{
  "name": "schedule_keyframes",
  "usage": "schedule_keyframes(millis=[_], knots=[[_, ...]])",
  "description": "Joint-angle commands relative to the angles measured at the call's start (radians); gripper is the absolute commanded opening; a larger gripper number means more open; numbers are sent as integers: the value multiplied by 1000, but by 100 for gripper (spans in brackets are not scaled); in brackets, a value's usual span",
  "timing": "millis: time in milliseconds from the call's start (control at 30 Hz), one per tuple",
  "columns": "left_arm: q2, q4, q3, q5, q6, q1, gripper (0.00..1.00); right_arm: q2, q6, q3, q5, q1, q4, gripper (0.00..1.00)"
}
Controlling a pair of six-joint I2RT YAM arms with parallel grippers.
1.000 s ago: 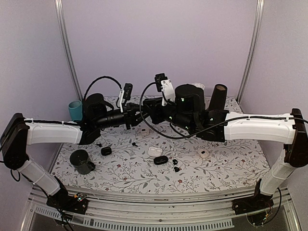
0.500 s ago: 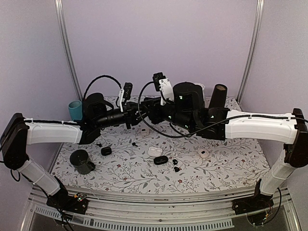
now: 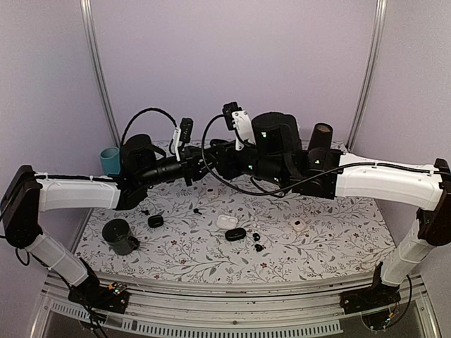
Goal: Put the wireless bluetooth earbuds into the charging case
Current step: Adjust the left earbud in the left side groove of the charging case.
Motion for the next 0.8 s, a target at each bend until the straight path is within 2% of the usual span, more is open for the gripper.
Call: schedule_keyframes(millis=[0,367,567,767], knots=[[-5,25,25,-7,16,1,0,-46,41,68,18,-6,-95,38],[-17,-7,24,1,53,1,0,-59,142,140,-220,-120,-220,35],[-29,-43,25,-34,103,-6,0,-14,143,206,-249,-122,-307,29],[-33,-74,34,-50,136,-14,0,23,104,240,-274,-120,-359,29]])
